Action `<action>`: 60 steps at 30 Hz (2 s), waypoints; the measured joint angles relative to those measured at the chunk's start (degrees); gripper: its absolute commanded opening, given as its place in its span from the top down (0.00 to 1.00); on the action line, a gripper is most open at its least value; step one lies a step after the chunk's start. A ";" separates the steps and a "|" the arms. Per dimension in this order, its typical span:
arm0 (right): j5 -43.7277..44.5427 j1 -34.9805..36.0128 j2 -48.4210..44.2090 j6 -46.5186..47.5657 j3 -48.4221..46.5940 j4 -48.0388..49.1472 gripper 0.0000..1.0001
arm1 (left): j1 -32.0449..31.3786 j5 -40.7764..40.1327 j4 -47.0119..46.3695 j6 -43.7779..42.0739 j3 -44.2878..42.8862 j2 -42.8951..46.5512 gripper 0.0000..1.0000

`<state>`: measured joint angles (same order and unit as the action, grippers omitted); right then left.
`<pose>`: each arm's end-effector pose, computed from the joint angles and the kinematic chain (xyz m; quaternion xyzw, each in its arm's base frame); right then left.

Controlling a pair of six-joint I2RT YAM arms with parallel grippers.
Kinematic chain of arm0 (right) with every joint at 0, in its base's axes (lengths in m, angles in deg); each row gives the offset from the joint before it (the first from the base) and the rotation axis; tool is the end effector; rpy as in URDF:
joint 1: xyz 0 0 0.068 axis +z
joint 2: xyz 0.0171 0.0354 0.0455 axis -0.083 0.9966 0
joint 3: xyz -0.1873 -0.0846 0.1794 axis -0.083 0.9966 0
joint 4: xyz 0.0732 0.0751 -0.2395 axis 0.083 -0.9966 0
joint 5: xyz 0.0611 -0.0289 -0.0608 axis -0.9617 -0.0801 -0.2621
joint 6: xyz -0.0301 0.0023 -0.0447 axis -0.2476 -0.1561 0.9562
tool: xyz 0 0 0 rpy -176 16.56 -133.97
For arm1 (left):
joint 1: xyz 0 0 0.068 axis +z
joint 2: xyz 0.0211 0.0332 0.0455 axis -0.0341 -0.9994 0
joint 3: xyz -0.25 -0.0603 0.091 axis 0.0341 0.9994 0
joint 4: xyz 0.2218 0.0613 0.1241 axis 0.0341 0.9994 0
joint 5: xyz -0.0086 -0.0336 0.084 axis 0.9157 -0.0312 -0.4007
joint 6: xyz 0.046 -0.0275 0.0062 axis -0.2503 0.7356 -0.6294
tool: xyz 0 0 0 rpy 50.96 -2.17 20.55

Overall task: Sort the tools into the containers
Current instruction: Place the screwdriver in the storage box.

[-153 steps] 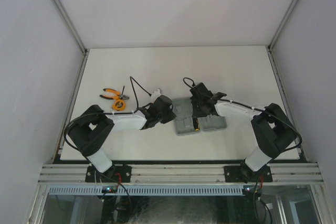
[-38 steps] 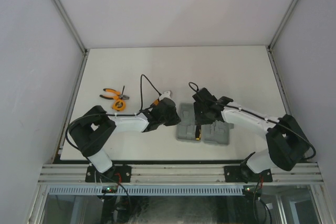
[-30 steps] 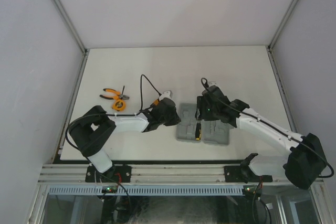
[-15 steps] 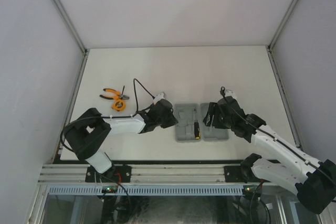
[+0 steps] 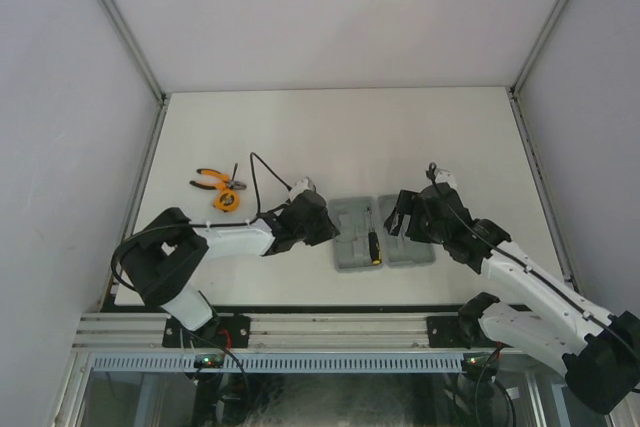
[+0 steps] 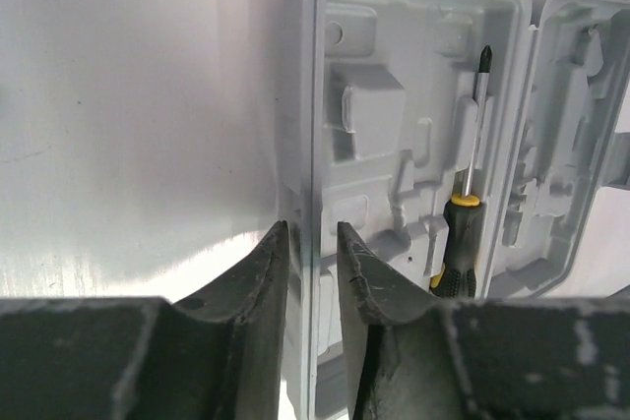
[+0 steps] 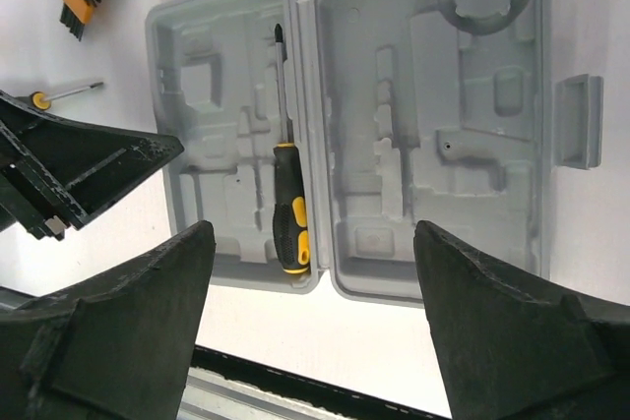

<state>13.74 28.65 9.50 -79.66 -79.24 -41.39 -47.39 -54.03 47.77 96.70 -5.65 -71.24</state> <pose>0.1574 0.0993 0.2344 0.0727 0.9247 0.1826 0.3259 0.2021 -0.2282 0.1488 -0.1329 0.9191 -0.2702 0.2540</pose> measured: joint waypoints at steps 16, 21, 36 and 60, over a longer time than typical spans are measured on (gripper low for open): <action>-5.68 6.51 7.15 3.17 0.52 3.96 0.51 | -0.04 -2.14 4.07 -8.09 0.28 5.90 0.62; -4.90 10.40 15.34 2.97 -0.92 2.60 0.58 | -0.04 -2.69 5.33 -10.38 0.24 5.44 0.62; -0.04 10.95 22.64 2.54 -6.43 1.95 0.71 | -0.04 2.14 0.26 -12.07 0.17 0.55 0.74; -2.45 10.05 28.70 3.32 -7.10 4.11 0.83 | -0.04 2.54 -0.94 -12.02 0.13 0.17 0.86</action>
<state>11.29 38.70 38.19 -76.34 -86.34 -37.28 -47.43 -51.49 46.83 84.68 -5.52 -71.07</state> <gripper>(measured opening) 0.193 0.166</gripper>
